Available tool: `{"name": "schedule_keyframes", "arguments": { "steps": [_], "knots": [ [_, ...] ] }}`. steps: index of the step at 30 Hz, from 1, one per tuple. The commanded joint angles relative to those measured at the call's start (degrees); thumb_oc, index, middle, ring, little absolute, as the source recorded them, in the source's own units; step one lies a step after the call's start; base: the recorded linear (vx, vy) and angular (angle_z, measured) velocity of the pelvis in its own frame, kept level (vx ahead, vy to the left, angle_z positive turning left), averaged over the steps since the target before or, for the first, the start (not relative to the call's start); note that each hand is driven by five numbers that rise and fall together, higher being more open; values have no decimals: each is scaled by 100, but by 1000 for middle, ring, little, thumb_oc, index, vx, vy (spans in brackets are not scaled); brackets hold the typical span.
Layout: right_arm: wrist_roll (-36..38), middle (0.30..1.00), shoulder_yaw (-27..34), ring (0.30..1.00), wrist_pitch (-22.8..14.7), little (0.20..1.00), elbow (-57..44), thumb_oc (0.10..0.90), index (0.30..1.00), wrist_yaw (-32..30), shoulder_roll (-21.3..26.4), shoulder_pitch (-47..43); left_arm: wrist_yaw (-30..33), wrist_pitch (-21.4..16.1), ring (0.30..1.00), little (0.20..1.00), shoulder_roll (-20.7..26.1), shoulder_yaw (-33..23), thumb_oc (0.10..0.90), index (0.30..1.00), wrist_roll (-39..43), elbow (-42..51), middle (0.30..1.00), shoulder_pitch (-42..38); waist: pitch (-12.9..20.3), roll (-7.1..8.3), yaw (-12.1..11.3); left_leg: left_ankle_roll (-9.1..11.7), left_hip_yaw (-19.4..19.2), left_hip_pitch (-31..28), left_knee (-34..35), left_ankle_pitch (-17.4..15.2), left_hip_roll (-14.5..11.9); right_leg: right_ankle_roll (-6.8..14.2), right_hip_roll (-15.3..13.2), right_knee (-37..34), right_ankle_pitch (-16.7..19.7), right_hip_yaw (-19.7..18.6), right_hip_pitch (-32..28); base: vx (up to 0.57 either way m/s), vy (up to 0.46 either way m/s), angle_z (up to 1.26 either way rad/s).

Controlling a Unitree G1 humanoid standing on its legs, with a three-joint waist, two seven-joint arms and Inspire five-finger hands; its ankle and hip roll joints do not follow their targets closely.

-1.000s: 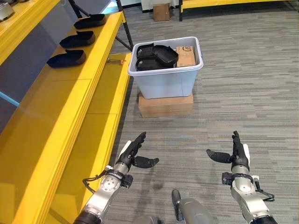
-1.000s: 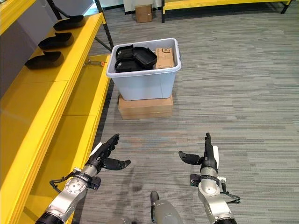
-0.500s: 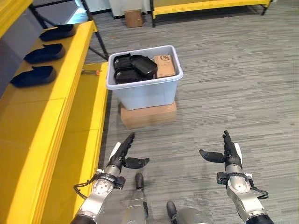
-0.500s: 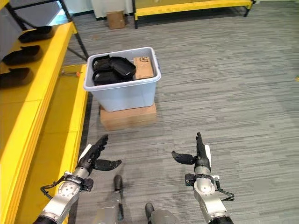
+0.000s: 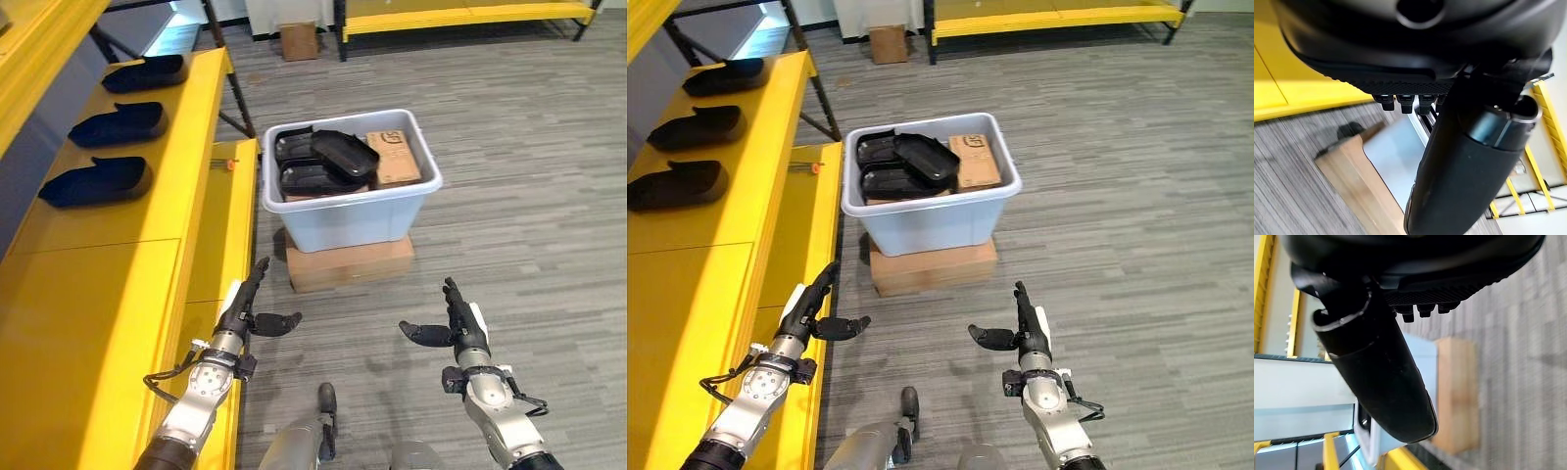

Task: Move parts from the plastic box to the shelf.

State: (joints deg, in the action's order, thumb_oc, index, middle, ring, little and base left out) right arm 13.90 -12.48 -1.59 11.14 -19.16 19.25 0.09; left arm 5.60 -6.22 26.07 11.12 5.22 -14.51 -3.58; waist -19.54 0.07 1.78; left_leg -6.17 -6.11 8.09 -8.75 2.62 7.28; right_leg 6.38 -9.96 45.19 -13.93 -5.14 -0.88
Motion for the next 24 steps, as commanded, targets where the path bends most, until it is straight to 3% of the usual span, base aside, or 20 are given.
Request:
{"name": "schedule_keyframes", "arguments": {
  "steps": [1,2,4,6,8,12,17,19,20,24],
  "knots": [
    [-298,1000,66,1000,-579,1000,-209,900,1000,-89,93,-285,-48,-344,1000,1000,260,19,900,1000,-245,669,1000,-19,746,-116,-188,-14,352,151,-67,-802,-112,-83,-66,542,1586,766,-60,301,142,-24],
    [-323,1000,6,1000,-589,1000,-167,900,1000,-92,89,-339,28,-360,1000,1000,269,74,900,1000,-242,646,1000,5,726,-122,-199,-41,319,77,-38,-823,-96,-127,-91,530,1451,800,56,249,123,-38],
    [-366,1000,-89,1000,-626,1000,-87,900,1000,-93,132,-458,151,-426,1000,1000,300,81,900,1000,-74,635,1000,95,586,-290,-134,-90,214,-167,73,-776,-243,-257,204,548,1453,816,1076,125,13,-57],
    [-304,1000,-58,1000,-698,1000,-43,900,1000,-104,166,-467,129,-409,1000,1000,346,14,900,1000,15,695,1000,169,524,-349,-92,-58,257,-352,218,-767,-277,-342,300,-112,1210,948,1394,192,-80,-48],
    [-193,1000,140,1000,-737,1000,-77,900,1000,-6,228,-407,-11,-345,1000,1000,394,-205,900,1000,136,755,1000,253,463,-322,-70,33,312,-605,369,-810,-303,-353,219,-2157,1124,1371,1440,359,-189,-11],
    [-292,1000,414,1000,-648,1000,-215,900,1000,187,298,-286,-85,-251,1000,1000,334,-135,900,1000,205,804,1000,206,346,-243,254,79,614,-1325,741,-1107,-284,95,259,-4728,2055,1016,1719,454,-208,-9],
    [-367,1000,497,1000,-655,1000,-258,900,1000,163,343,-143,-213,-500,1000,1000,266,107,900,1000,19,807,1000,376,435,-160,386,32,794,-1688,796,-1386,-298,184,318,-4830,2214,735,1600,382,-222,38],
    [-357,1000,468,1000,-598,1000,-311,900,1000,87,358,-125,-230,-535,1000,1000,279,154,900,1000,38,834,1000,397,480,-96,417,49,795,-1669,683,-1479,-295,178,304,-4623,2261,626,1540,395,-316,61],
    [-374,1000,429,1000,-517,1000,-346,900,1000,9,399,-143,-240,-499,1000,1000,317,148,900,1000,171,848,1000,398,481,-11,439,101,654,-1679,451,-1690,-402,163,246,-4121,2222,608,1540,378,-323,49],
    [-421,1000,390,1000,-495,1000,-357,900,1000,9,458,-199,-300,-433,1000,1000,295,131,900,1000,309,897,1000,360,436,-32,468,179,515,-1692,358,-1732,-599,79,292,-3609,1928,671,1615,306,-256,27]
  ]
}}
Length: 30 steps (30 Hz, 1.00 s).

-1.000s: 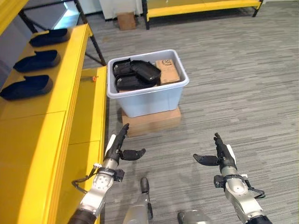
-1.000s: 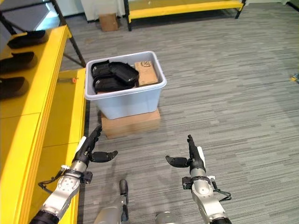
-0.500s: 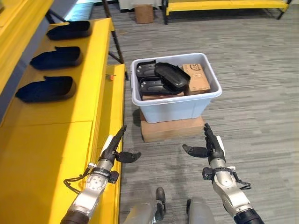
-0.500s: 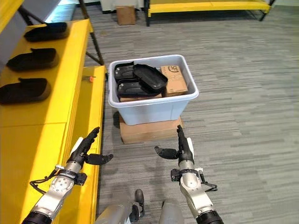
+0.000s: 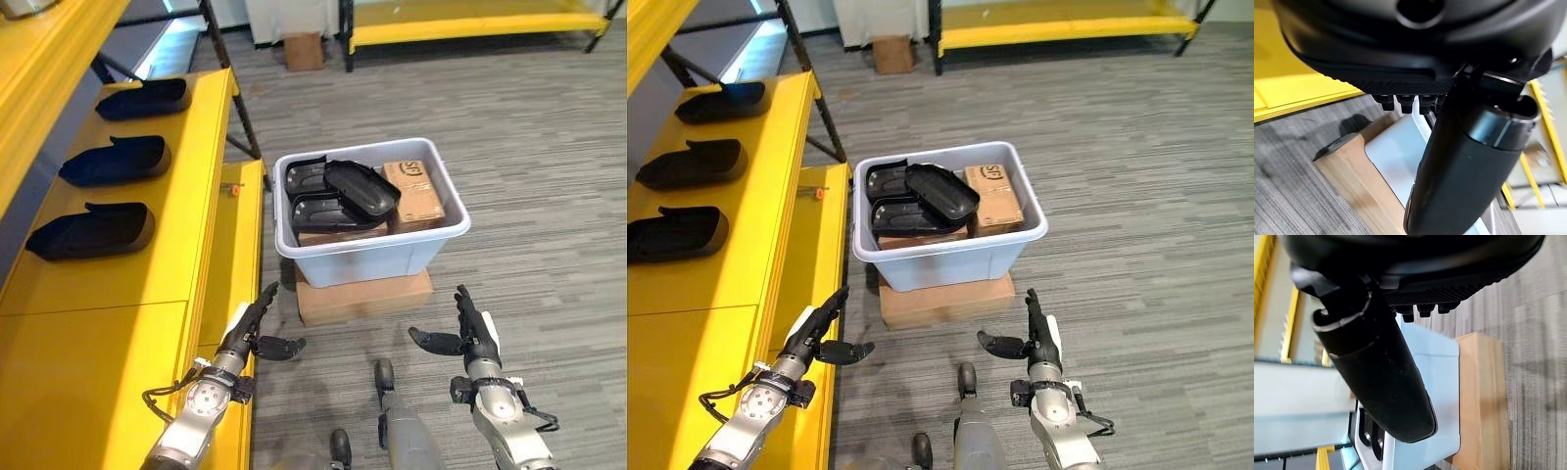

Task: Move parts from the plastic box to the shelf.

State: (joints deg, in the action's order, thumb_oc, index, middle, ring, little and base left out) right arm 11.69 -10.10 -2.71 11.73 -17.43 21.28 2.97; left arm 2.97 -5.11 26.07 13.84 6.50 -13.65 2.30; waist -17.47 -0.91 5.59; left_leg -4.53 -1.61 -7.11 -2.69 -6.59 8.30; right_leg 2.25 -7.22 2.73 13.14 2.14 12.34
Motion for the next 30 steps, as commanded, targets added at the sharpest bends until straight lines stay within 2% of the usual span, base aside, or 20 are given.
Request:
{"name": "schedule_keyframes", "arguments": {
  "steps": [1,4,6,7,10,11,12,13,14,16,17,18,19,20,21,22,23,25,30],
  "knots": [
    [-212,1000,171,1000,-356,1000,-430,900,1000,-168,288,-499,-139,-533,1000,1000,292,-154,900,1000,106,857,1000,-238,217,41,117,67,-75,-203,-311,-843,-808,416,32,801,-942,42,280,298,-237,-1],
    [-157,1000,234,1000,-309,1000,-452,900,1000,-125,379,-434,-163,-455,1000,1000,281,-181,900,1000,74,869,1000,-212,247,20,203,132,-294,-232,-513,-892,-870,307,51,901,-1088,115,215,322,-236,19],
    [-138,1000,264,1000,-322,1000,-465,900,1000,-54,436,-371,-142,-386,1000,1000,238,-212,900,1000,122,849,1000,-186,298,-12,263,227,-421,-211,-836,-689,-911,198,103,881,-1189,132,100,292,-193,23],
    [-163,1000,281,1000,-307,1000,-510,900,1000,4,478,-304,-96,-312,1000,1000,196,-258,900,1000,203,842,1000,-130,348,-47,308,335,-493,-134,-1292,-426,-935,83,186,857,-1311,129,-35,277,-180,21],
    [-142,1000,326,1000,-285,1000,-558,900,1000,40,532,-216,77,-238,1000,1000,155,-324,900,1000,219,765,1000,-76,394,-90,383,523,-678,48,-2155,12,-1009,-139,290,888,-1542,187,-234,267,-215,21],
    [-141,1000,322,1000,-289,1000,-580,900,1000,-6,542,-193,73,-249,1000,1000,149,-332,900,1000,246,725,1000,-86,392,-77,398,576,-803,138,-2423,164,-1076,-194,292,877,-1588,218,-296,243,-218,12],
    [-159,1000,339,1000,-293,1000,-601,900,1000,-68,550,-154,59,-247,1000,1000,125,-355,900,1000,300,663,1000,-111,369,-72,411,675,-920,455,-3069,277,-1258,-257,325,833,-1738,242,-497,142,-198,21],
    [-168,1000,342,1000,-288,1000,-607,900,1000,-86,556,-154,55,-251,1000,1000,112,-357,900,1000,296,643,1000,-132,343,-16,410,638,-1022,646,-3294,365,-1306,-315,285,778,-1664,287,-536,163,-185,40],
    [-186,1000,325,1000,-313,1000,-595,900,1000,-146,561,-179,78,-248,1000,1000,89,-358,900,1000,297,606,1000,-180,291,-12,388,542,-1020,942,-3451,167,-1297,-326,295,729,-1699,290,-653,77,-80,37],
    [-148,1000,267,1000,-348,1000,-549,900,1000,-306,529,-273,157,-328,1000,1000,63,-361,900,1000,283,552,1000,-191,180,20,288,367,-1002,1341,-3046,-17,-1127,-273,303,685,-1723,181,-763,158,19,23],
    [-147,1000,262,1000,-319,1000,-546,900,1000,-361,498,-313,193,-373,1000,1000,65,-367,900,1000,283,559,1000,-170,139,9,245,348,-1063,1459,-2512,-4,-1078,-239,334,652,-1748,167,-852,158,99,0],
    [-129,1000,284,1000,-278,1000,-582,900,1000,-394,479,-326,205,-421,1000,1000,80,-380,900,1000,275,579,1000,-136,81,25,201,353,-1158,1522,-1955,79,-1064,-206,339,604,-1784,133,-979,218,156,-12],
    [-40,1000,331,1000,-261,1000,-636,900,1000,-461,464,-253,141,-490,1000,1000,107,-424,900,1000,301,607,1000,-94,30,12,130,504,-1185,1641,-938,452,-1197,-159,378,437,-1828,145,-1229,174,122,-7],
    [-31,1000,339,1000,-263,1000,-646,900,1000,-466,466,-230,123,-492,1000,1000,107,-431,900,1000,301,616,1000,-85,23,17,123,528,-1166,1640,-838,525,-1206,-156,377,408,-1829,144,-1270,198,116,2],
    [-15,1000,388,1000,-321,1000,-646,900,1000,-449,465,-117,58,-548,1000,1000,102,-455,900,1000,283,628,1000,-41,3,30,83,623,-1056,1739,-583,759,-1310,-145,381,320,-1868,115,-1438,121,62,2],
    [-4,1000,399,1000,-334,1000,-636,900,1000,-420,468,-85,38,-573,1000,1000,97,-473,900,1000,262,627,1000,-17,2,41,57,639,-991,1770,-541,782,-1320,-137,373,284,-1883,92,-1498,175,120,-4],
    [48,1000,375,1000,-367,1000,-579,900,1000,-343,478,-80,58,-637,1000,1000,100,-494,900,1000,220,585,1000,6,11,59,-11,649,-890,1800,-477,767,-1303,-119,342,178,-1912,66,-1626,116,121,-17],
    [26,1000,262,1000,-348,1000,-561,900,1000,-162,503,-184,117,-553,1000,1000,130,-485,900,1000,249,550,1000,-95,107,26,-60,664,-991,1610,-174,763,-1324,-55,305,107,-1929,176,-1610,141,174,-45],
    [68,1000,149,1000,-345,1000,-655,900,1000,-41,522,-162,219,-472,1000,1000,137,-425,900,1000,224,471,1000,-168,213,26,-74,607,-999,1304,-83,629,-1245,-26,278,163,-1906,355,-1565,108,110,-35]
  ]
}}
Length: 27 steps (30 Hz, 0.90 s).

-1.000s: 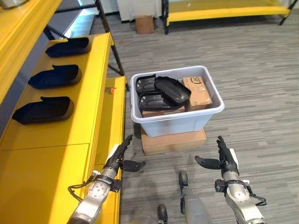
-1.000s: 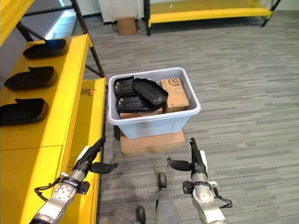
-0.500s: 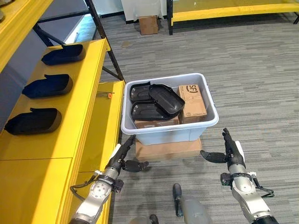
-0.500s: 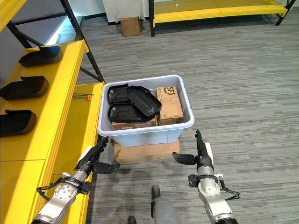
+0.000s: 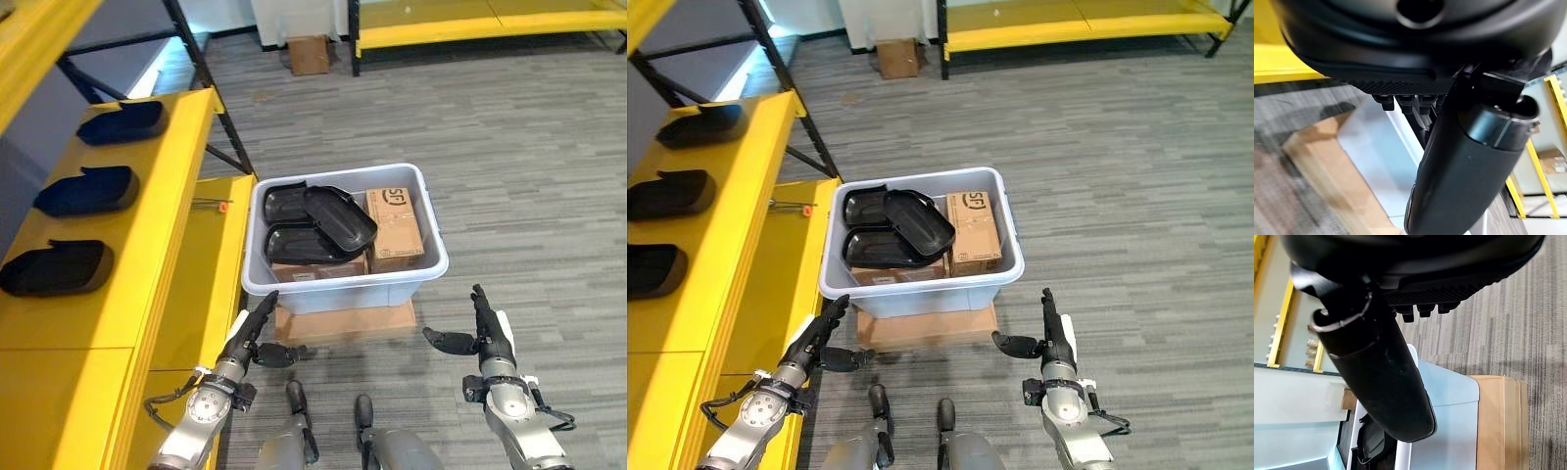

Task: Move parts from the plastic box to the shelf.

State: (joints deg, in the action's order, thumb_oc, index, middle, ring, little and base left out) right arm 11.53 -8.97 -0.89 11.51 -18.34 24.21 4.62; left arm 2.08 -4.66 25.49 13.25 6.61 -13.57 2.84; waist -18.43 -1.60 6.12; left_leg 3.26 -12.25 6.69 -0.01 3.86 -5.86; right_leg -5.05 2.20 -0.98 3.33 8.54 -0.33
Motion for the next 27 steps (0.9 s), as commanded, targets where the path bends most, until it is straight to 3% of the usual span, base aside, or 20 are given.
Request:
{"name": "schedule_keyframes", "arguments": {
  "steps": [1,8,14,16,17,19,21,22,23,24,27],
  "knots": [
    [111,1000,-14,1000,-515,1000,-697,900,1000,-25,200,-340,290,-501,1000,1000,221,-357,900,1000,174,449,1000,-238,337,107,-140,-228,79,-193,-328,-499,258,726,-676,549,-915,-228,-285,52,56,4],
    [-89,1000,-115,1000,-635,1000,-800,900,1000,-122,164,-521,304,-521,1000,1000,252,-374,900,1000,132,526,1000,-116,423,100,-266,-321,169,-384,-228,-602,377,746,-671,513,-847,-137,-236,46,83,12],
    [-402,1000,-92,1000,-669,1000,-915,900,1000,-318,251,-754,163,-511,1000,1000,249,-404,900,1000,208,579,1000,-76,539,191,-411,-430,103,-382,-331,-727,397,756,-713,764,-998,37,-267,12,133,2],
    [-603,1000,-40,1000,-693,1000,-916,900,1000,-317,272,-829,13,-512,1000,1000,267,-422,900,1000,141,618,1000,-67,540,217,-457,-538,81,-443,-359,-775,386,834,-772,1542,-1116,157,-111,4,211,-4],
    [-834,1000,-14,1000,-749,1000,-951,900,1000,-286,311,-886,-46,-528,1000,1000,284,-437,900,1000,298,620,1000,-67,496,184,-469,-666,71,-496,-376,-854,387,968,-935,2907,-946,154,427,-26,214,-9],
    [-876,1000,6,1000,-762,1000,-951,900,1000,-278,313,-900,-44,-567,1000,1000,300,-438,900,1000,209,626,1000,-49,462,200,-477,-692,75,-545,-386,-898,401,986,-1014,3142,-830,89,635,-1,70,-15],
    [-764,1000,82,1000,-803,1000,-937,900,1000,-116,296,-902,-86,-608,1000,1000,391,-444,900,1000,205,673,1000,8,418,245,-476,-655,94,-651,-384,-958,384,1032,-1223,2697,-500,91,678,51,-170,1],
    [-682,1000,98,1000,-802,1000,-922,900,1000,-36,286,-939,-135,-612,1000,1000,467,-434,900,1000,193,681,1000,-87,392,263,-434,-588,209,-744,-321,-984,316,1098,-1357,1753,-348,-59,633,105,-446,9],
    [-779,1000,105,1000,-773,1000,-954,900,1000,51,286,-992,-155,-484,1000,1000,529,-399,900,1000,80,682,1000,-214,371,273,-366,-543,351,-836,-221,-990,272,1242,-1526,944,134,-329,774,124,-557,5],
    [-838,1000,76,1000,-742,1000,-1006,900,1000,101,312,-1046,-92,-470,1000,1000,592,-340,900,1000,218,664,1000,-265,358,315,-325,-503,363,-956,-153,-1051,191,1389,-1645,605,400,-493,907,130,-485,21],
    [-1118,1000,63,1000,-735,1000,-1170,900,1000,130,398,-988,-55,-505,1000,1000,563,-374,900,1000,184,715,1000,-181,416,356,-306,-438,360,-1077,-23,-1077,93,1539,-1583,232,391,-547,708,97,-279,37]
  ]
}}
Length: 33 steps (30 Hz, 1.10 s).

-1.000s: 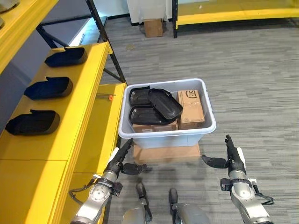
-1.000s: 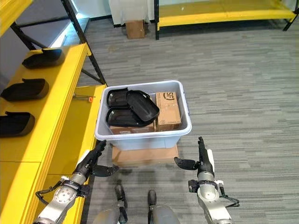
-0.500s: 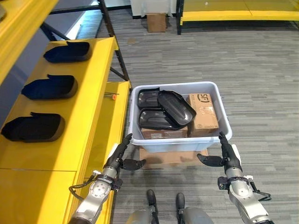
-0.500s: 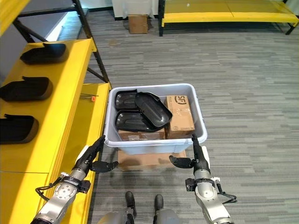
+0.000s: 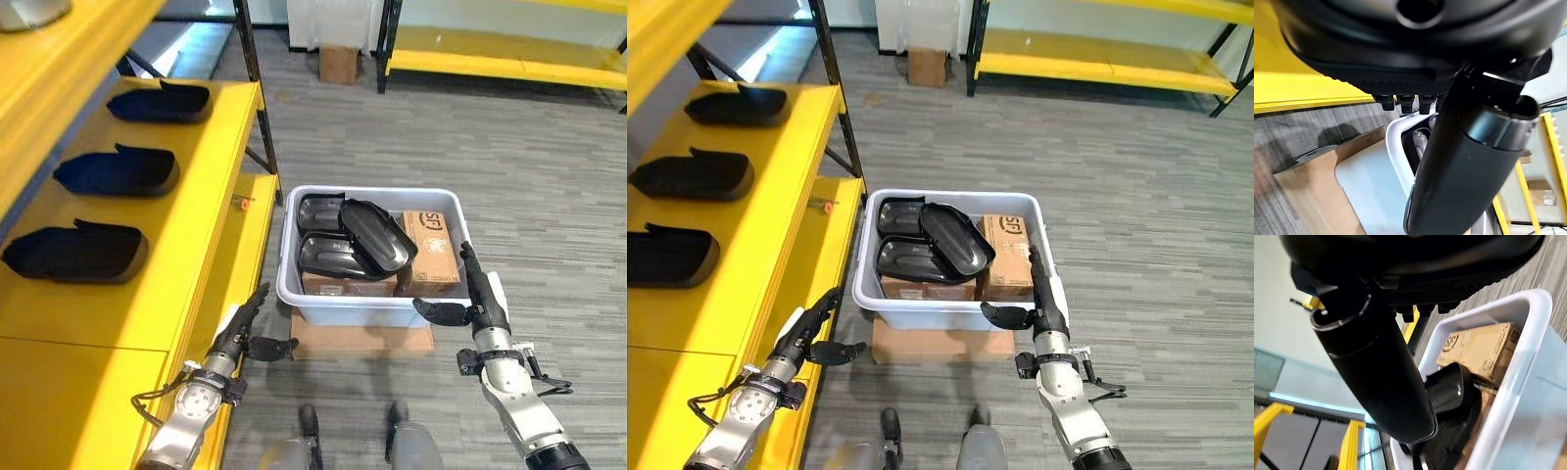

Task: Move parts from the plastic box to the shelf.

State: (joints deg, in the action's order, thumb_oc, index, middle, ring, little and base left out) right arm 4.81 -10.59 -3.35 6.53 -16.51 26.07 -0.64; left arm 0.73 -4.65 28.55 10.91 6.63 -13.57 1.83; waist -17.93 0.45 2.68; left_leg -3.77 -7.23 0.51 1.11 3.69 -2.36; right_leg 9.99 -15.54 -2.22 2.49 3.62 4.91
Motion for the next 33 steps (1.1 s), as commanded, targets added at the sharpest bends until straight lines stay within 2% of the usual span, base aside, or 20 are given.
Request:
{"name": "schedule_keyframes", "arguments": {
  "steps": [1,4,5,9,14,19,20,23,24,26,28,31,33],
  "knots": [
    [-571,1000,243,1000,-463,1000,-781,900,1000,-19,247,-385,101,-542,1000,1000,243,-131,900,1000,131,730,1000,-23,410,184,51,299,-106,-463,-137,-1070,-271,47,233,229,478,-70,59,120,-319,61],
    [-791,1000,240,1000,-555,1000,-977,900,1000,-53,446,-300,64,-558,1000,1000,206,-188,900,1000,284,828,1000,101,485,225,38,398,-117,-531,-121,-1002,-399,25,314,194,309,65,-174,123,-262,57],
    [-848,1000,262,1000,-576,1000,-1086,900,1000,-87,576,-296,12,-516,1000,1000,173,-240,900,1000,438,875,1000,150,492,203,50,467,-143,-570,-95,-957,-454,-37,382,191,147,128,-279,125,-159,38],
    [-1017,1000,359,1000,-793,1000,-1292,900,1000,1,994,-453,26,-482,1000,1000,171,-285,900,1000,511,884,1000,172,479,168,57,563,-149,-594,-88,-826,-601,-185,477,340,-110,238,-404,103,-119,-2],
    [-1251,1000,342,1000,-920,1000,-1396,900,1000,16,1426,-884,-61,-430,1000,1000,209,-217,900,1000,541,834,1000,120,454,173,-26,647,-125,-560,-115,-766,-698,-243,515,366,-182,308,-485,84,-82,-2],
    [-1562,1000,137,1000,-739,1000,-1379,900,1000,103,1944,-1929,-244,-401,1000,1000,328,-94,900,1000,573,752,1000,122,448,169,-201,699,-56,-495,-256,-797,-729,-268,510,471,-264,373,-507,135,-68,2],
    [-1539,1000,102,1000,-591,1000,-1379,900,1000,138,2032,-2161,-285,-381,1000,1000,364,-70,900,1000,597,729,1000,114,436,163,-237,705,-28,-460,-309,-814,-720,-264,503,524,-289,378,-484,120,-55,6],
    [-1520,1000,15,1000,-422,1000,-1231,900,1000,344,2150,-2680,-398,-276,1000,1000,497,-47,900,1000,599,766,1000,59,324,104,-313,707,120,-264,-515,-854,-688,-268,479,764,-378,362,-325,74,-47,16],
    [-1578,1000,-118,1000,-320,1000,-1185,900,1000,387,2179,-2952,-364,-250,1000,1000,561,-17,900,1000,650,776,1000,-18,198,48,-354,710,178,-142,-573,-842,-674,-279,462,868,-418,362,-210,-56,-16,23],
    [-1712,1000,-363,1000,-344,1000,-1002,900,1000,431,2193,-3422,-233,-285,1000,1000,676,17,900,1000,853,807,1000,-219,-106,-100,-393,720,283,174,-686,-806,-634,-307,427,1054,-484,341,93,-145,7,19],
    [-1826,1000,-508,1000,-384,1000,-914,900,1000,497,2213,-3680,-145,-283,1000,1000,702,10,900,1000,945,824,1000,-382,-318,-186,-400,714,354,403,-759,-789,-578,-329,408,1158,-510,318,299,-154,12,16],
    [-1933,1000,-636,1000,-389,1000,-845,900,1000,581,2208,-3880,-86,-307,1000,1000,728,25,900,1000,956,821,1000,-478,-460,-233,-401,703,386,606,-871,-795,-536,-344,382,1293,-533,287,503,-119,0,12],
    [-2014,1000,-916,1000,-164,1000,-734,900,1000,566,2204,-4172,16,-314,1000,1000,737,62,900,1000,961,823,1000,-647,-710,-305,-426,679,455,940,-1047,-775,-488,-382,345,1500,-558,244,832,-148,-10,7]
  ]
}}
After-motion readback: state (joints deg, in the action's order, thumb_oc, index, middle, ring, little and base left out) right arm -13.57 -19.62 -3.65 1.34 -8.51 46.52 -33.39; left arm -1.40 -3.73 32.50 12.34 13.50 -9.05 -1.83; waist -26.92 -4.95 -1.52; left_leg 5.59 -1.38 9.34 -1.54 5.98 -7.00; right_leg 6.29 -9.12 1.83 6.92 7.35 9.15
